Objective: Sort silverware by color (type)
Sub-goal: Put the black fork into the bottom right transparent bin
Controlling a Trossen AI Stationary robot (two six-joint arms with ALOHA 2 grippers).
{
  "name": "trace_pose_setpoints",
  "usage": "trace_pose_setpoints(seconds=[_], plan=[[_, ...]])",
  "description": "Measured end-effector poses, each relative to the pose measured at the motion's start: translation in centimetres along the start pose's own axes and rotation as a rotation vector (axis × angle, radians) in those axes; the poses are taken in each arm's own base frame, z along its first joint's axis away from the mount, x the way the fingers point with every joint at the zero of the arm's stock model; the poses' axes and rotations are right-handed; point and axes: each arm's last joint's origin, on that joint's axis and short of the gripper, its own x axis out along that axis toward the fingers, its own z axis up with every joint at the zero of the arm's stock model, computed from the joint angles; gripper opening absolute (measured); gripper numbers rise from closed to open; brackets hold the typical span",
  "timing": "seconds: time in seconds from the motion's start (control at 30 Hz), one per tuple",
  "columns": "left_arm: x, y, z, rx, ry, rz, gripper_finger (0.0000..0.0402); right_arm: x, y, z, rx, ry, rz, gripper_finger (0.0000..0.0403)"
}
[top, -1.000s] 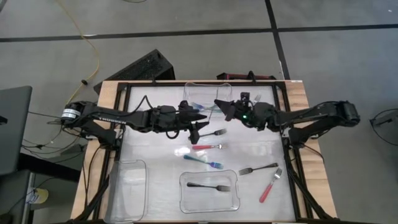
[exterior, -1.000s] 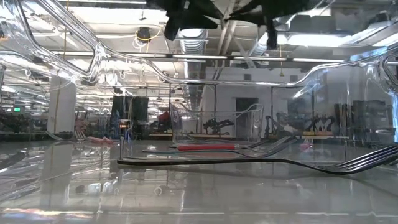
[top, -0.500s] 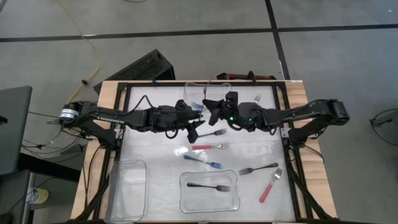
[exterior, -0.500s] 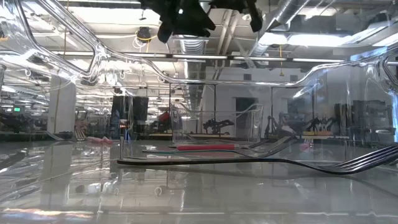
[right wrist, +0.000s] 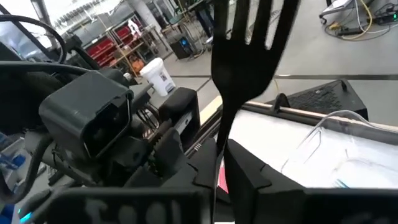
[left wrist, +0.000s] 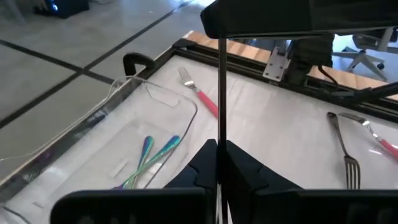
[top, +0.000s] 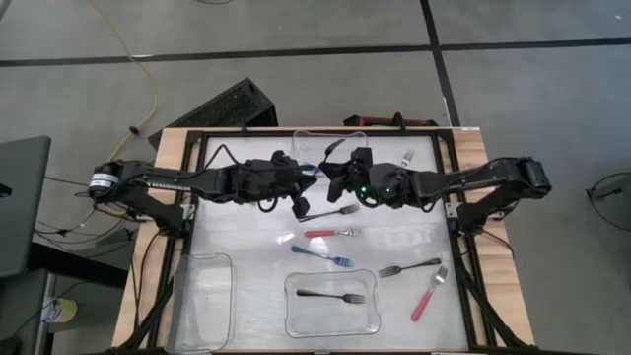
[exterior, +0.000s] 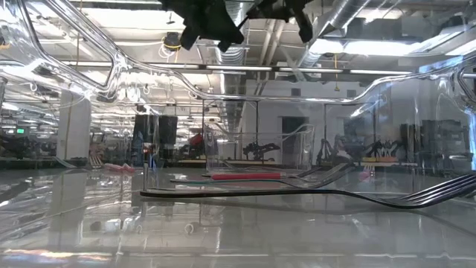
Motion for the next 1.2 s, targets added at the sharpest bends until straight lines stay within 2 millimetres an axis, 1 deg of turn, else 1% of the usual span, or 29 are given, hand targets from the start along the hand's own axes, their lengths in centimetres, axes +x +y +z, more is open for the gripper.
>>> trace_pose_setpoints(seconds=[0.13, 0.23, 0.3, 0.43, 0.5, 0.57, 0.63, 0.67, 0.73, 0.87, 1.03, 1.1, 1.2], plan=[[-0.1, 0.5, 0.1, 0.003, 0.016, 0.011, 0.0, 0.3, -0.4, 0.0, -0.054, 0.076, 0.062, 0.0082], [-0.5, 1.4, 0.6, 0.003, 0.057, -0.011, 0.0, 0.0, -1.0, 0.6, -0.096, 0.168, 0.142, 0.0121], [-1.0, 2.0, 1.3, -0.004, 0.091, -0.041, 0.0, -0.6, -1.5, 1.8, -0.122, 0.215, 0.197, 0.0155], [-2.5, 3.0, 2.6, -0.024, 0.178, -0.142, 0.0, -2.3, -3.0, 4.0, -0.216, 0.267, 0.235, 0.0226], [-3.3, 3.2, 2.9, -0.046, 0.213, -0.218, 0.0, -3.4, -3.3, 5.3, -0.242, 0.234, 0.251, 0.0253], [-3.9, 3.3, 3.2, -0.065, 0.22, -0.259, 0.0, -4.4, -3.6, 6.3, -0.267, 0.206, 0.252, 0.0269], [-4.2, 3.2, 3.3, -0.071, 0.222, -0.278, 0.0, -5.1, -3.4, 7.4, -0.296, 0.135, 0.283, 0.0276], [-4.3, 3.1, 3.3, -0.069, 0.221, -0.281, 0.0, -5.3, -3.4, 7.6, -0.321, 0.121, 0.288, 0.0278], [-4.3, 2.9, 3.3, -0.066, 0.218, -0.274, 0.0, -5.4, -3.1, 8.3, -0.356, 0.044, 0.32, 0.028], [-4.2, 2.4, 2.9, -0.064, 0.226, -0.283, 0.0, -5.0, -2.4, 8.6, -0.445, -0.05, 0.367, 0.0281], [-4.2, 1.9, 2.6, -0.055, 0.236, -0.289, 0.0, -3.5, -1.7, 7.2, -0.575, -0.059, 0.4, 0.0281], [-4.1, 1.9, 2.5, -0.051, 0.242, -0.281, 0.0, -3.2, -1.3, 6.8, -0.576, -0.058, 0.443, 0.0281], [-4.1, 1.8, 2.6, -0.048, 0.231, -0.27, 0.0, -2.9, -1.2, 6.3, -0.565, -0.037, 0.453, 0.0281]])
